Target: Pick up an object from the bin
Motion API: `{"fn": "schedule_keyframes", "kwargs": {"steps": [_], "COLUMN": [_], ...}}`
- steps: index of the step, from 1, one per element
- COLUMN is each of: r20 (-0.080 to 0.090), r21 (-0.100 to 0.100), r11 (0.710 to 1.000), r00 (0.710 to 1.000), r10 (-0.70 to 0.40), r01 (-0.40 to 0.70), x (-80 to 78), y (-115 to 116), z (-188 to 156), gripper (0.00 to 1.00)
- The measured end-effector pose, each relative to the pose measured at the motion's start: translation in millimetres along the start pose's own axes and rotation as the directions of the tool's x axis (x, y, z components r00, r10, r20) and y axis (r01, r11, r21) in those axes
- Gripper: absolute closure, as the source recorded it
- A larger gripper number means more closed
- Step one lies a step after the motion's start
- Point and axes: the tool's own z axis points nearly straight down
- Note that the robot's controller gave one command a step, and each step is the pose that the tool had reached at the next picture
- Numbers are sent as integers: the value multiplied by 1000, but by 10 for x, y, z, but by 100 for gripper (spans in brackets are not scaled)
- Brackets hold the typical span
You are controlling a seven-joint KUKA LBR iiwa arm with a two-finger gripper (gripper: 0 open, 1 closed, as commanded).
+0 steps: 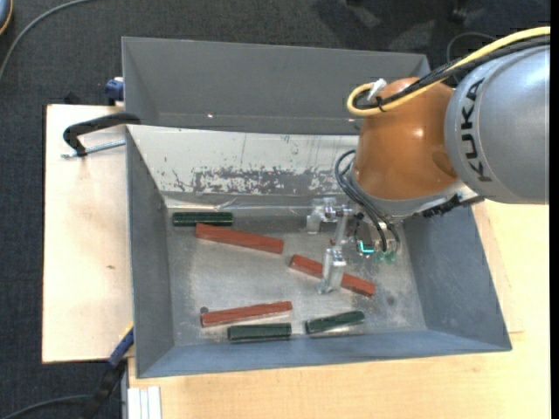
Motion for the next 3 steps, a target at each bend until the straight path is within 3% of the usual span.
{"fn": "schedule_keyframes", "kwargs": {"steps": [1, 2, 3], "r20": [1, 8, 21], "r21": [1, -1, -1], "r11": [989, 990, 993], "r00": [989, 990, 993], "r10": [145, 141, 117], "r01": [-145, -141, -117], "x": [-87, -107, -171], "y": [-661, -637, -794], "z": [1014, 976, -624], "gripper": [0, 100, 100]}}
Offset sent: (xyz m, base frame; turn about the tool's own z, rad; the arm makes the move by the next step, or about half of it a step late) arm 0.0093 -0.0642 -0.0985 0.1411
